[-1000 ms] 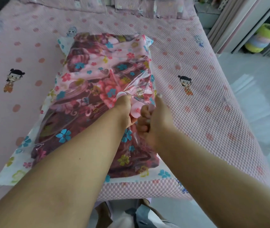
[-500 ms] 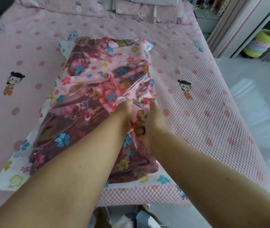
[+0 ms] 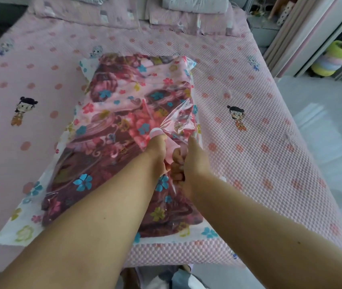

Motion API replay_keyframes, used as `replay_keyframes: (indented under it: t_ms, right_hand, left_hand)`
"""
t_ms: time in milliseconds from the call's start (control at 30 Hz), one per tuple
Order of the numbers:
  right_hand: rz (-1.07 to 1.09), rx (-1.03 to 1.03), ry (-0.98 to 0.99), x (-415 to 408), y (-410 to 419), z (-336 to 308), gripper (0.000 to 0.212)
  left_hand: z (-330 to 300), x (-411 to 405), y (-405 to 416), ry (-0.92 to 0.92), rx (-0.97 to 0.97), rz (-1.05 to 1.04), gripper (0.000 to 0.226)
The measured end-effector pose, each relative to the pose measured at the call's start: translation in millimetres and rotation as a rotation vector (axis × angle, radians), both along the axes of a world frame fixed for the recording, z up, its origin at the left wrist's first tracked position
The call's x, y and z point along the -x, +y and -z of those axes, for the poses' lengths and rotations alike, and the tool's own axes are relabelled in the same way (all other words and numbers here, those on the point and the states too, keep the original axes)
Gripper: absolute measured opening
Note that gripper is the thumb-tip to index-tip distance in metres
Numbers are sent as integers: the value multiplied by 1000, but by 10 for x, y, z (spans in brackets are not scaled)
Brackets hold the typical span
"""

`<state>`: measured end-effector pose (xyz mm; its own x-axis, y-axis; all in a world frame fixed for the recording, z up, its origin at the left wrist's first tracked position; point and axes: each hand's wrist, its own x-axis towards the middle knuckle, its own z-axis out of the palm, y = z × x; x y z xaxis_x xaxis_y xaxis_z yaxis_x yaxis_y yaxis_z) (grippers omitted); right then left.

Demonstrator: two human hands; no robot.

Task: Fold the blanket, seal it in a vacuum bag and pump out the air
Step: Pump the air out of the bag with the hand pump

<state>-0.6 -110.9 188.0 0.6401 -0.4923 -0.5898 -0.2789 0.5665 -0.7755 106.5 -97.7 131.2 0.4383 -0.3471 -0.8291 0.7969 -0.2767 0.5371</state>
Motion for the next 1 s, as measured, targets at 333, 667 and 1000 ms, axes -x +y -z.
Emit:
replay_keyframes:
  t_ms: [333, 667, 1000]
  right_hand:
    - [40, -15, 45, 130, 6, -108, 70]
    - [-49, -133, -83, 624, 79, -263, 73]
    - [-21, -198, -81, 476, 83, -253, 70]
  left_hand:
    - [4, 10, -36, 44, 35, -60, 31]
    - [46, -32, -35, 39, 9, -33, 27]
    - [24, -40, -27, 102, 45, -49, 25]
